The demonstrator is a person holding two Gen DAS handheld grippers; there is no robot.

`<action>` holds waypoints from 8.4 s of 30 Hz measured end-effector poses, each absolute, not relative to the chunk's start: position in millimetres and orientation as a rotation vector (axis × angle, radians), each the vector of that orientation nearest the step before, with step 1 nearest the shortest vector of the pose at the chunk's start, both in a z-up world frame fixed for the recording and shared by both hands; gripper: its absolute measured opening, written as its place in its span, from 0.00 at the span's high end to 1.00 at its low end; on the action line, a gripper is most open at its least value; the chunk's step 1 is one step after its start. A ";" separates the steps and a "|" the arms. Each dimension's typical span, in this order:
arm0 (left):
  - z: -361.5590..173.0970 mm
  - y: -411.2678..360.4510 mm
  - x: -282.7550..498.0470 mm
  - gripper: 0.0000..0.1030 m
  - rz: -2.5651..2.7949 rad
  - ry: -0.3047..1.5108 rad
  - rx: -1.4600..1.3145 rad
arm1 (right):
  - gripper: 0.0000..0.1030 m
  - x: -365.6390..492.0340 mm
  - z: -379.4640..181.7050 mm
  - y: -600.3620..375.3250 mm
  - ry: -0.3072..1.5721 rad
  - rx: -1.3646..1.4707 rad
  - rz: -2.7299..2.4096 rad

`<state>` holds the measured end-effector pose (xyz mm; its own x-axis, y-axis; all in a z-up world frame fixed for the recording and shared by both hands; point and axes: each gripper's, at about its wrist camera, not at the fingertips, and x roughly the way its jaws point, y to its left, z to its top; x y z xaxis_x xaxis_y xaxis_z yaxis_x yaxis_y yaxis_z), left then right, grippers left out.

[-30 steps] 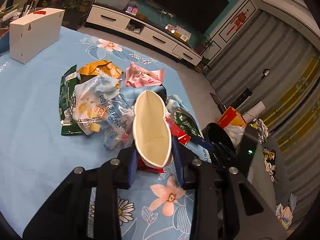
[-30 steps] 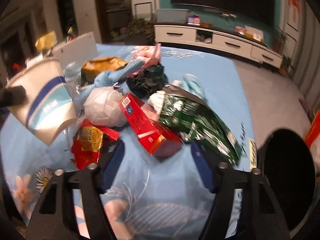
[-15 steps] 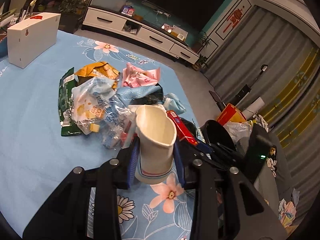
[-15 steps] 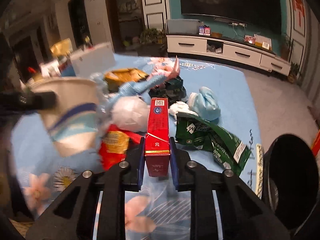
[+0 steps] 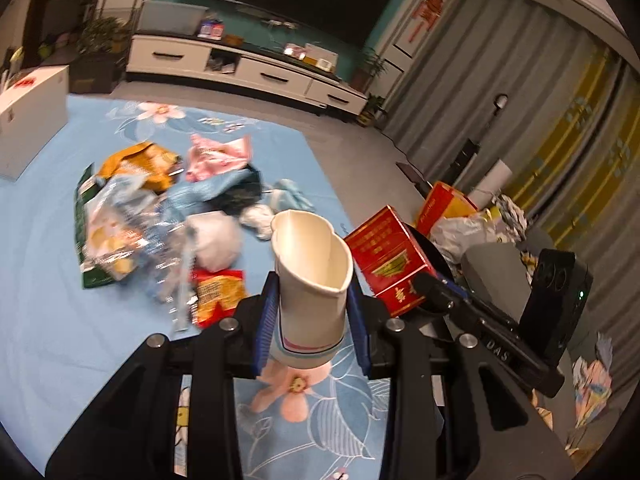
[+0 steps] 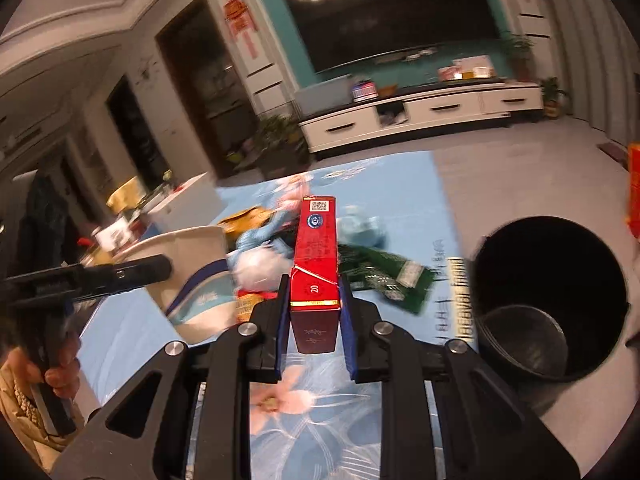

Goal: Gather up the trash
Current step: 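Carry cup and red box over the black bin and open both tools, then move both tools back over the trash pile on the table, then grasp the clear plastic bag with the left tool while the right tool grasps the red snack bag, then carry both bags over the black bin and open both tools, then move both tools back over the trash pile on the table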

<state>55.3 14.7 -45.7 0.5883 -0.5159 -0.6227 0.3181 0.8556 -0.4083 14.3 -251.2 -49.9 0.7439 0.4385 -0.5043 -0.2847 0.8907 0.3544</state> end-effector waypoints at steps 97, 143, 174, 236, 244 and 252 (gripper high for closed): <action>-111.7 143.2 53.4 0.03 -0.150 0.850 -0.398 | 0.03 23.5 -99.5 -123.4 0.855 0.046 0.475; -88.9 129.6 76.3 0.98 -0.303 0.747 -0.398 | 0.80 33.6 -98.8 -127.2 0.845 0.091 0.528; -30.7 -109.1 94.7 0.98 -0.702 0.696 -0.154 | 0.80 -5.9 -75.8 -359.8 0.589 0.452 0.024; -114.8 140.5 47.2 0.03 -0.070 0.922 -0.259 | 0.08 11.7 -72.7 -223.3 0.742 0.206 0.267; -137.7 186.4 41.2 0.03 -0.027 0.931 -0.384 | 0.08 28.9 -77.0 -183.2 0.730 0.028 0.259; -134.2 188.5 55.8 0.03 -0.088 0.881 -0.437 | 0.09 49.5 -80.5 -172.4 0.735 0.020 0.289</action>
<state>55.8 188.5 -134.2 0.6386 -0.2516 -0.7272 -0.1030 0.9086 -0.4048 49.5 -172.4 -80.5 0.7042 0.2664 -0.6582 -0.2525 0.9603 0.1186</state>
